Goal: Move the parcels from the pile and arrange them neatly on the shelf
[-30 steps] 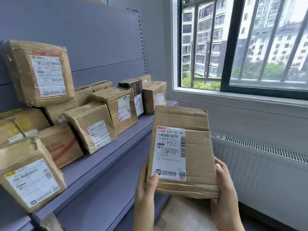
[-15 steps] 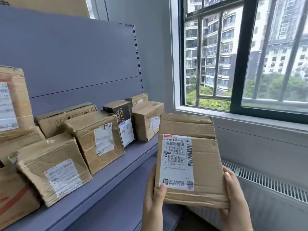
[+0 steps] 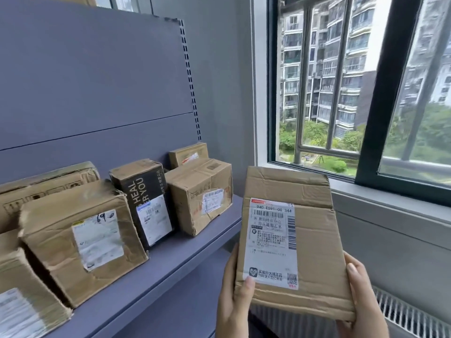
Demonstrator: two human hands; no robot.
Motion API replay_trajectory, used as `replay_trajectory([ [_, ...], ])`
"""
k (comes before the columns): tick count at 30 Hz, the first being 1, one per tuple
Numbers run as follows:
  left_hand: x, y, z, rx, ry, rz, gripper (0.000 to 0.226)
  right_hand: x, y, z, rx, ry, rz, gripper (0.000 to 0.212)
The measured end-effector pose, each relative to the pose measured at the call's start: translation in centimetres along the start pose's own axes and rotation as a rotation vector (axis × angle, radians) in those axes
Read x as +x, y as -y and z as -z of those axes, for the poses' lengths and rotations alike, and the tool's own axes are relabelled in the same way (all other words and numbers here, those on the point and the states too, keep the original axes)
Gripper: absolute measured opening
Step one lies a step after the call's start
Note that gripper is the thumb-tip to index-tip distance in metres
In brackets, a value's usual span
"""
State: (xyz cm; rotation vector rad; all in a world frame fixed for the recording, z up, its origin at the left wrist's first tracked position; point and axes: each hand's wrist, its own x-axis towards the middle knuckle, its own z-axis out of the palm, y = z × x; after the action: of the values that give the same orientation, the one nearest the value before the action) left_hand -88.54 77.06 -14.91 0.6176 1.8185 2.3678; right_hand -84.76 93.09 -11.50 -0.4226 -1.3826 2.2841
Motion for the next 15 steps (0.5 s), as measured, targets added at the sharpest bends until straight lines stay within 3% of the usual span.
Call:
replay_trajectory([
  [4,5.3,1.3,-0.6,-0.032,-0.003,0.012,0.053,4.8,-0.5,1.6,-0.048,-0.152,0.172,0.036],
  [9,12.8,1.7,-1.7,-0.067,-0.038,0.016,0.047,9.4,1.0,0.0,0.021,-0.086,0.215,0.028],
  [15,18.2,-0.2,-3.2,-0.067,0.05,-0.046,0.043,14.3,3.6,-1.5,0.1,-0.062,0.343,0.027],
])
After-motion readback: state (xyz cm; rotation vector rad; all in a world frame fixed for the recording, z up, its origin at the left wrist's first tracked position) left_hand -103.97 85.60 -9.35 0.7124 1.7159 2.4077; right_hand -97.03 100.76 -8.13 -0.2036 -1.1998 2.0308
